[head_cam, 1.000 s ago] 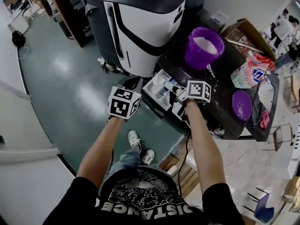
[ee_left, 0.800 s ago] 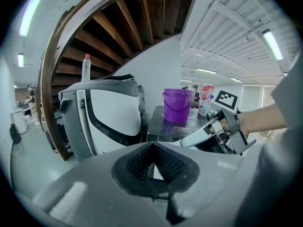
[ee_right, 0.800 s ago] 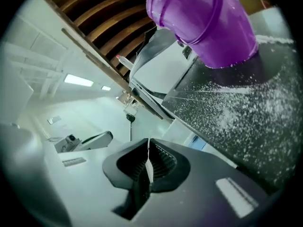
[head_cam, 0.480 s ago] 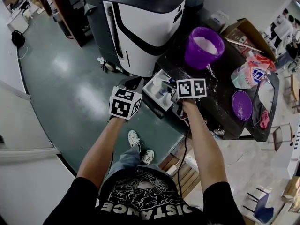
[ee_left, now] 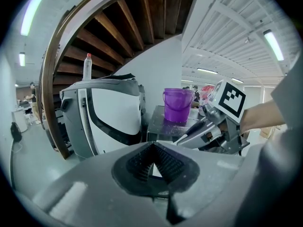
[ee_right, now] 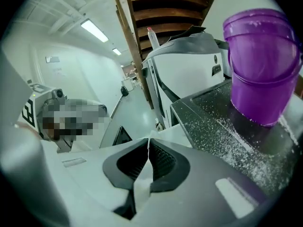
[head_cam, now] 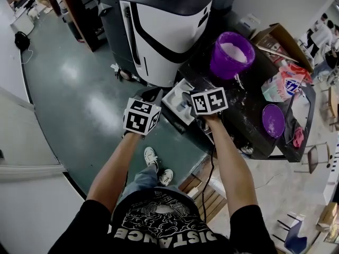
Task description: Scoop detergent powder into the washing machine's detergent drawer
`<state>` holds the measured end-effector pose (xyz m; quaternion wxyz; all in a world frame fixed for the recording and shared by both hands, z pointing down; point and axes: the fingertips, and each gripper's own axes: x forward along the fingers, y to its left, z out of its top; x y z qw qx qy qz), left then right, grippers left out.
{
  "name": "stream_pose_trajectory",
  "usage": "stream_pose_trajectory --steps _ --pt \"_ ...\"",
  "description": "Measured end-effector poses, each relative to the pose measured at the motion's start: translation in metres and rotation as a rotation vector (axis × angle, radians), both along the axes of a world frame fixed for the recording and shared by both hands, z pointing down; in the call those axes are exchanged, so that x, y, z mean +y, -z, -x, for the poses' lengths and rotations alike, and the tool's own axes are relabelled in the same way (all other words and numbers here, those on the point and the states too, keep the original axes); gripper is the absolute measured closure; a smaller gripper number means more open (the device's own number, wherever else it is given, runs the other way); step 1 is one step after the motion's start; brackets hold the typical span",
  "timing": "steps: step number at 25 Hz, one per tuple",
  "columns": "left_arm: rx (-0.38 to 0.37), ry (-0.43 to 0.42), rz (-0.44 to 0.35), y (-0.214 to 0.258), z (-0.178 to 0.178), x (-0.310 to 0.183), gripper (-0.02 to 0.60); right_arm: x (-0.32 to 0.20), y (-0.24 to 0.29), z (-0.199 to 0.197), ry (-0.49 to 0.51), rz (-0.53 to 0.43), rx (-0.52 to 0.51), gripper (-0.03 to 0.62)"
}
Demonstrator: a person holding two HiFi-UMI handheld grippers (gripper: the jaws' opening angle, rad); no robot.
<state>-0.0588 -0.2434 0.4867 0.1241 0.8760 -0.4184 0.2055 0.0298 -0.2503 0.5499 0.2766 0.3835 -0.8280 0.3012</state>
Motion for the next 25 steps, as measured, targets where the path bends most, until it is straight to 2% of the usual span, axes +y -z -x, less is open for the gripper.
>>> stream_pose_trajectory --steps 12,25 --pt "0.002 0.012 0.005 -0.0029 0.0038 0.0043 0.578 0.0009 -0.0035 0.0048 0.130 -0.120 0.188 0.560" --pt "0.007 0.025 0.000 -0.0027 0.0083 0.0070 0.578 0.0045 -0.0053 0.0085 0.224 -0.203 0.324 0.560"
